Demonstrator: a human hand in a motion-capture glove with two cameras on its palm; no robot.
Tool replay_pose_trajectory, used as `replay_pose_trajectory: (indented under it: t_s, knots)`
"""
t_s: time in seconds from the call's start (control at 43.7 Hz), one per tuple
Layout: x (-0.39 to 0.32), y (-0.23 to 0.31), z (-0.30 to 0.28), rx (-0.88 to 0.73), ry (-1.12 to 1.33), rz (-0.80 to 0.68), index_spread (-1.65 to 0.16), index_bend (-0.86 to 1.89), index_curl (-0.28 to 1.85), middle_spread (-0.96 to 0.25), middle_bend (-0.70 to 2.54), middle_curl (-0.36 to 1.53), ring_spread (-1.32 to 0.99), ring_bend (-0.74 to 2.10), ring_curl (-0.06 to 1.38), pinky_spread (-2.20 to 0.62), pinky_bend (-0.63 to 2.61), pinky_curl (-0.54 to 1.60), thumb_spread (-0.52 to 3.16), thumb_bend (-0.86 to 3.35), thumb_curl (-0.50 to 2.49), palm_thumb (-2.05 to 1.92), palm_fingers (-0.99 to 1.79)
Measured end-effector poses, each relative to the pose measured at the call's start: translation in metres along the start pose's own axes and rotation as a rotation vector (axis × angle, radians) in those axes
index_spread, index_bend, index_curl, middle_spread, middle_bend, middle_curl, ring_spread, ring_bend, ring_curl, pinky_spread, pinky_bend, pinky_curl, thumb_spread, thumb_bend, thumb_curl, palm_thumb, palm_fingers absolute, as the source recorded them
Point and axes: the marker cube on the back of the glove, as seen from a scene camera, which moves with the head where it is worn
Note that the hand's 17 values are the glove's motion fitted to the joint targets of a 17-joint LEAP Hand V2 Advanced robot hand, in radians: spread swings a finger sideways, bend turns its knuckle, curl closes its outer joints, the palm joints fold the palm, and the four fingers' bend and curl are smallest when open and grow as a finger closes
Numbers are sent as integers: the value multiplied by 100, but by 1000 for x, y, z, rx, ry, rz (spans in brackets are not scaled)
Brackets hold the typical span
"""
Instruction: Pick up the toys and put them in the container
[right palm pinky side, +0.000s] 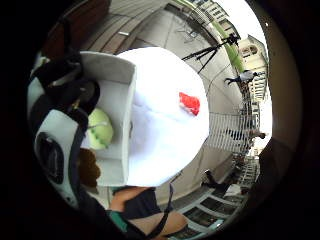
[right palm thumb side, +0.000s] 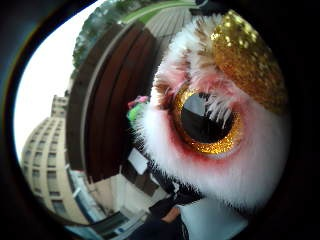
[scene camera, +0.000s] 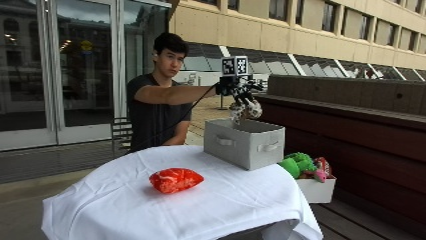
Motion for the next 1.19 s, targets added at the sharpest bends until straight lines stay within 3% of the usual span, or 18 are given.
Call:
replay_pose_trajectory:
  t_s: [0.137, 0.229, 0.32, 0.595, 0.892, 1.189]
  knots:
    - [19, 2, -11, 75, 1, -10, -33, 1, -1, -19, 43, 58, -28, 109, 47, -31, 125, 50, 87, -17, 58, -10, 24]
    - [51, 2, -24, 90, 28, 3, -33, 5, 0, -11, 43, 56, -23, 103, 42, -25, 131, 48, 87, -14, 52, -14, 19]
    - [99, 6, -39, 97, 59, 42, -33, 17, 5, -10, 37, 54, -17, 86, 37, -15, 132, 48, 87, -13, 46, -15, -4]
    - [251, 9, -39, 113, 105, 227, -33, 15, 13, -7, 31, 49, -7, 63, 27, -3, 124, 41, 86, -11, 35, -14, -12]
    - [367, -6, 84, -19, 93, 334, -33, 11, 16, -6, 23, 46, -2, 50, 24, 3, 118, 37, 87, -9, 28, -11, -13]
    - [410, -3, 210, -198, 57, 390, -32, 7, 15, -6, 22, 45, -1, 47, 24, 6, 112, 35, 90, -5, 27, -4, -14]
